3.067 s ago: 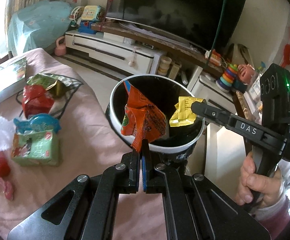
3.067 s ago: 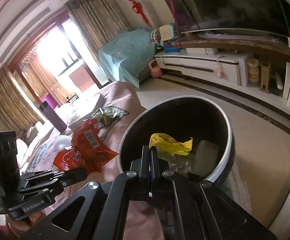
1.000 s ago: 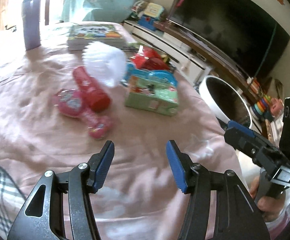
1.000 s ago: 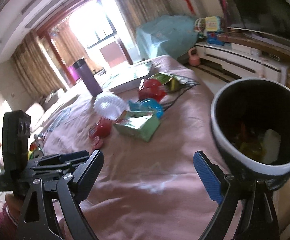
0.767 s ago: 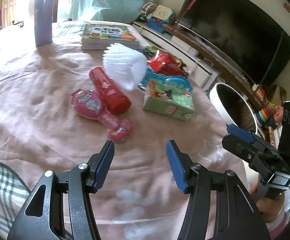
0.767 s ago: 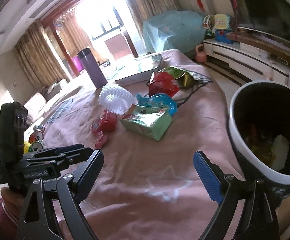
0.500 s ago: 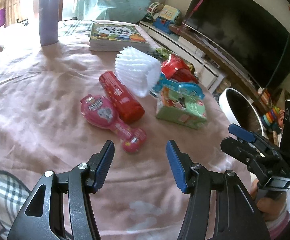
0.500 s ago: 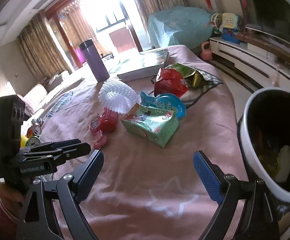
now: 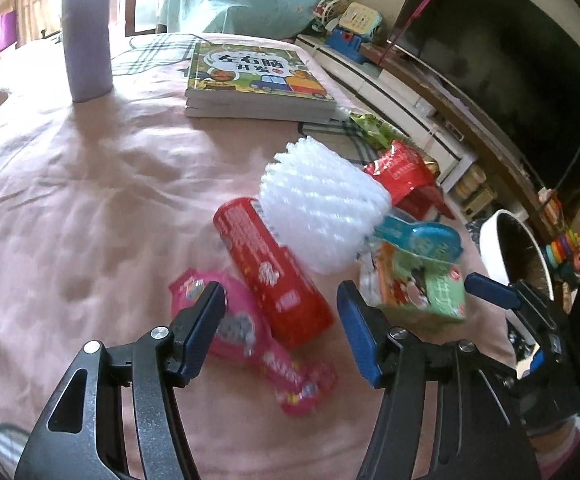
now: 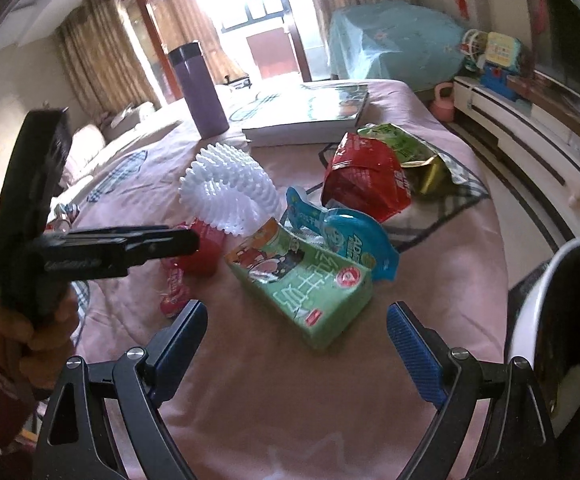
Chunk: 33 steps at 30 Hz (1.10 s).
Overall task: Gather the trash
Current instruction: 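Move both open tools back toward the remaining items on the table, then grasp the red tube with the left tool while the right tool grasps the green milk carton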
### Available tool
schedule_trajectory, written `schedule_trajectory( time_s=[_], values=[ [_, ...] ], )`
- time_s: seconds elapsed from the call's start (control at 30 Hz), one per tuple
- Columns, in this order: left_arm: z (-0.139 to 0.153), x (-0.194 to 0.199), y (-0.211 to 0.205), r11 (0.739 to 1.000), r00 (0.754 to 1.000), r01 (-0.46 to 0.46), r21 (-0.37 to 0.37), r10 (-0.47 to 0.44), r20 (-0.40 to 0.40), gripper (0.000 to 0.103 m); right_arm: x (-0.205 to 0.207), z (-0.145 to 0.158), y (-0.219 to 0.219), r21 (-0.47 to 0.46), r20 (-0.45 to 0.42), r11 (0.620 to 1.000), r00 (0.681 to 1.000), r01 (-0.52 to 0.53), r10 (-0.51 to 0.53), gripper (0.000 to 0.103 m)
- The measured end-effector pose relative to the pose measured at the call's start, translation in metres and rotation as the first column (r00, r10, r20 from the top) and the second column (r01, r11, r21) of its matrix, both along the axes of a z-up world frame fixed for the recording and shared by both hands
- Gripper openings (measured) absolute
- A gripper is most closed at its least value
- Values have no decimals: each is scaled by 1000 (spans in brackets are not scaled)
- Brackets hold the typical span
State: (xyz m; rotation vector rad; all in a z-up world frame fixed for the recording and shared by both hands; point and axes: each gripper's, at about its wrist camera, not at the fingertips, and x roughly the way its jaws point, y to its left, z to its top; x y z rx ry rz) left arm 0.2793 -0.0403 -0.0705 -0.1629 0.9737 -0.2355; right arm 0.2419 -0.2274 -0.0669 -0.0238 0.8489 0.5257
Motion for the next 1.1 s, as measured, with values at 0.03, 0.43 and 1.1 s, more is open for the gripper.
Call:
schedule_trajectory(
  time_s=[0.03,0.43,1.1],
  values=[
    [0,3,-2,1000,1000,2,12,-2,6,59,3,-1,1,-6,1,1000,1000,-6,6,92],
    [2,-9,-6,996,996,72,43,-74,47,29,7,-8,12,-45,-13,998,999,-50,50,63],
    [16,-35,1,997,995,83,6,-83,46,57,-34,2,30,-114,-2,985,992,-129,129,79]
  ],
)
